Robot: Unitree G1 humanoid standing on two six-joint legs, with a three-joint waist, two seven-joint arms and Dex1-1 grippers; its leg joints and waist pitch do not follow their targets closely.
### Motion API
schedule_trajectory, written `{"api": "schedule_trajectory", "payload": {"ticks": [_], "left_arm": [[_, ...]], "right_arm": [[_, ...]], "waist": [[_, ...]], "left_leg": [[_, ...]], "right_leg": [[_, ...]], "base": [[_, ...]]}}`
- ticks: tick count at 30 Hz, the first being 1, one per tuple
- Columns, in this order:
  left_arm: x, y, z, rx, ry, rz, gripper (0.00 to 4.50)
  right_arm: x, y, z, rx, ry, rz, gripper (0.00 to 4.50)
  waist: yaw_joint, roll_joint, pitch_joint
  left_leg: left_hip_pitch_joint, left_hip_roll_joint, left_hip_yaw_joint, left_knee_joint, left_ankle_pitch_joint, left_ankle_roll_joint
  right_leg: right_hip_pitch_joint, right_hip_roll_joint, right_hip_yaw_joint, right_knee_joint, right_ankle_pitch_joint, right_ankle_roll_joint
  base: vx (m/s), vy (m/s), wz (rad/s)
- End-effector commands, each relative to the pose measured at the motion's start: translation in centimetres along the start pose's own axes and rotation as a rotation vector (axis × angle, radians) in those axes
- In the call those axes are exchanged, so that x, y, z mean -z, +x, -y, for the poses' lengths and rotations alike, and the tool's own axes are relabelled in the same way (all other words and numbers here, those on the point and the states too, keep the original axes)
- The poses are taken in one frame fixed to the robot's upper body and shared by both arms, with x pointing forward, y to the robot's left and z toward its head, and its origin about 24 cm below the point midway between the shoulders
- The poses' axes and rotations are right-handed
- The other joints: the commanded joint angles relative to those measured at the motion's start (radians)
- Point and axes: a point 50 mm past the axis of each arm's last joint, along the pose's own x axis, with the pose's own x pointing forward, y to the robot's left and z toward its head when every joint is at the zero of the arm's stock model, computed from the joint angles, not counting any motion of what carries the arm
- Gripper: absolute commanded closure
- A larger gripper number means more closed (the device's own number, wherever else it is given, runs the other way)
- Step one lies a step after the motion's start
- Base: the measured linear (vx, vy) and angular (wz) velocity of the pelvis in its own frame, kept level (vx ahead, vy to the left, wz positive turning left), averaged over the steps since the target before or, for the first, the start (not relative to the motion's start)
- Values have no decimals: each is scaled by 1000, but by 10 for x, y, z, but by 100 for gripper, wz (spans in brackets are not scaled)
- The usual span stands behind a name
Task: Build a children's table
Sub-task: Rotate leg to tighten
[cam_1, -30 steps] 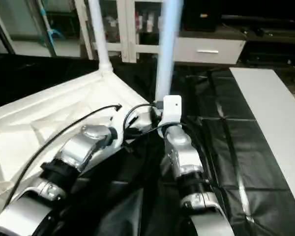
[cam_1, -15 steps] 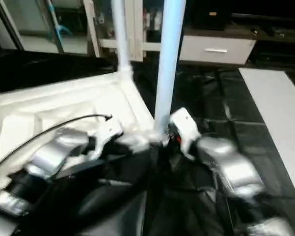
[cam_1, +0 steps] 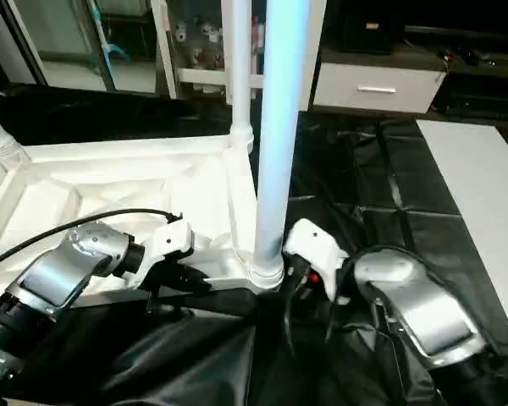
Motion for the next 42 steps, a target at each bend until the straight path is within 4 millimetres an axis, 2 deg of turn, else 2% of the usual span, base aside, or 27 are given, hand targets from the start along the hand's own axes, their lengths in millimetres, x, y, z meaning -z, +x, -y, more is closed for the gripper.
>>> {"api": "schedule_trajectory", "payload": {"ticks": [1, 7, 9, 10, 14, 30, 34, 42], "left_arm": [[-12, 5, 8, 75, 44, 40, 450], [-12, 5, 8, 72, 44, 46, 450], [-12, 5, 8, 70, 44, 45, 450], [-12, 5, 8, 69, 44, 45, 450], [-11, 5, 8, 67, 42, 44, 450], [-9, 5, 9, 72, 31, 38, 450], [-8, 4, 9, 75, 26, 36, 450], [-7, 4, 11, 84, 14, 37, 450]], "right_arm": [[-4, 4, 3, 21, -45, 10, 6], [-6, 12, 15, 102, -50, 44, 6], [-6, 12, 15, 94, -56, 40, 6], [-6, 12, 15, 93, -57, 40, 6], [-5, 13, 15, 84, -58, 51, 6], [-4, 15, 13, 51, -37, 109, 144], [-3, 16, 12, 41, -26, 114, 168], [-2, 18, 10, 30, -10, 127, 174]], "waist": [[-5, -6, -56], [-9, -7, -53], [-12, -11, -54], [-11, -8, -54], [-12, -8, -56], [-16, -8, -57], [-17, -8, -58], [-17, -7, -58]], "left_leg": [[14, 56, -27, -72, -130, 41], [13, 53, -27, -73, -161, 28], [13, 53, -27, -73, -157, 30], [14, 53, -27, -72, -151, 32], [13, 53, -26, -70, -138, 40], [11, 52, -27, -68, -134, 51], [12, 52, -26, -67, -132, 52], [11, 52, -27, -67, -128, 53]], "right_leg": [[46, -72, 38, -61, -95, -249], [48, -70, 38, -66, -150, -240], [48, -69, 38, -65, -146, -236], [47, -70, 38, -64, -140, -237], [48, -69, 38, -61, -113, -244], [50, -69, 36, -60, -110, -254], [50, -68, 36, -59, -101, -256], [51, -69, 36, -58, -98, -259]], "base": [[0, 0, 0], [0, 0, 0], [0, 0, 0], [0, 0, 0], [0, 0, 0], [0, 0, 0], [0, 0, 0], [0, 0, 0]]}}
